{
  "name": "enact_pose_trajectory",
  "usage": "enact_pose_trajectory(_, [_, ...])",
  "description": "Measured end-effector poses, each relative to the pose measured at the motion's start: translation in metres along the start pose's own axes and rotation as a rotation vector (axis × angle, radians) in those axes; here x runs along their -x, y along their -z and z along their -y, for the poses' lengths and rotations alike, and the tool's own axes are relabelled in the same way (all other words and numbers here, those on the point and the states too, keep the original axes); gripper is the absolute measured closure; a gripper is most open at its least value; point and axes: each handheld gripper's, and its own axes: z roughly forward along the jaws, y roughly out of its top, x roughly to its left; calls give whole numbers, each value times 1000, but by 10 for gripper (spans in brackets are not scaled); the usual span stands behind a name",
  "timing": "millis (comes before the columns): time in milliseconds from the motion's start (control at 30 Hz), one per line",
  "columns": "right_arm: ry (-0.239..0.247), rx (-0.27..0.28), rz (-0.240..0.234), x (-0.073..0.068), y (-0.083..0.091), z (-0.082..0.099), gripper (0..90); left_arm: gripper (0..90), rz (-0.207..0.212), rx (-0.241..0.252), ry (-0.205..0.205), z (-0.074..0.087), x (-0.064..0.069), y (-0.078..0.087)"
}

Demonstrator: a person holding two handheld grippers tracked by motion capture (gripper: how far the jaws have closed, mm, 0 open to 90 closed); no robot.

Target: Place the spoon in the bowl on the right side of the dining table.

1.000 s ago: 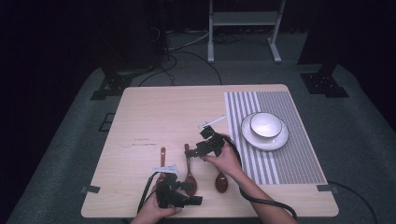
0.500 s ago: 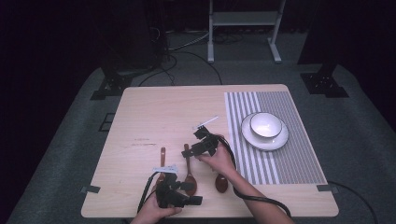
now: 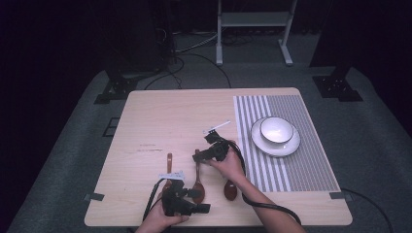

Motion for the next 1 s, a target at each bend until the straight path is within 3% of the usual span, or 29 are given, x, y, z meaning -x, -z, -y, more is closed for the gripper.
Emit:
enact_pose_trajectory(600, [-101, 91, -119, 2, 17, 1, 754, 0, -15, 6, -8, -1, 0, 2])
enact_pose_trajectory(1000, [-193, 129, -249, 11, 27, 2, 834, 0, -17, 48, -16, -4, 1, 7])
